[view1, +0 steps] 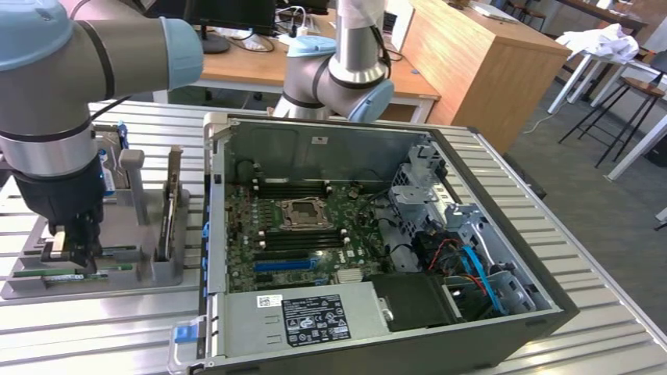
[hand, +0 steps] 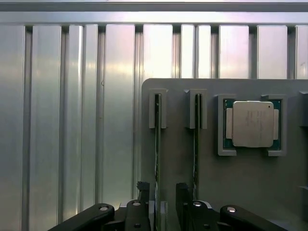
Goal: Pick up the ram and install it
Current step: 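Pick up the ram and move it above insertion slot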
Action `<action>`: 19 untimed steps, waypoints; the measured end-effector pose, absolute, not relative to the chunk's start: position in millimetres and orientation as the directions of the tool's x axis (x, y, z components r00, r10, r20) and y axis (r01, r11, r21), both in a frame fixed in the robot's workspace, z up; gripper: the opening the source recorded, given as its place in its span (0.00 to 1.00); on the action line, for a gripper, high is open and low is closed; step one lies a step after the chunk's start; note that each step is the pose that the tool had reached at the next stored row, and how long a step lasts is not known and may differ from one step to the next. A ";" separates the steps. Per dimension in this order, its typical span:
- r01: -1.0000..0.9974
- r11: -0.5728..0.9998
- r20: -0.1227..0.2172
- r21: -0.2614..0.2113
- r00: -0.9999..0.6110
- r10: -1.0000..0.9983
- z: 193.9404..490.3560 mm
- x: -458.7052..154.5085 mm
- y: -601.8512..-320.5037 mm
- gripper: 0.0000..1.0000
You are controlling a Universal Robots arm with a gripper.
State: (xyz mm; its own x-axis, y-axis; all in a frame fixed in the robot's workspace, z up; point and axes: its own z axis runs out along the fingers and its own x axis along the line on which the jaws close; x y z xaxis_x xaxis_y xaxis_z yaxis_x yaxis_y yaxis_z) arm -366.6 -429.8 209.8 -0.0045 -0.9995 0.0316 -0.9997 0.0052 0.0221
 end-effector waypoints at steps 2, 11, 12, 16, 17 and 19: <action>-1.000 0.005 0.032 0.022 -0.005 -0.999 209.8 -366.6 -429.8 0.36; -1.000 0.005 0.032 0.022 -0.005 -0.999 201.4 -366.6 -429.9 0.36; -1.000 0.005 0.032 0.022 -0.005 -0.999 201.0 -366.6 -430.0 0.36; -1.000 0.005 0.031 0.022 -0.004 -0.999 200.8 -366.4 -430.9 0.36; -1.000 0.005 0.032 0.022 -0.004 -0.999 200.8 -366.5 -431.7 0.36; -1.000 0.005 0.032 0.022 -0.004 -0.999 200.9 -366.6 -432.1 0.36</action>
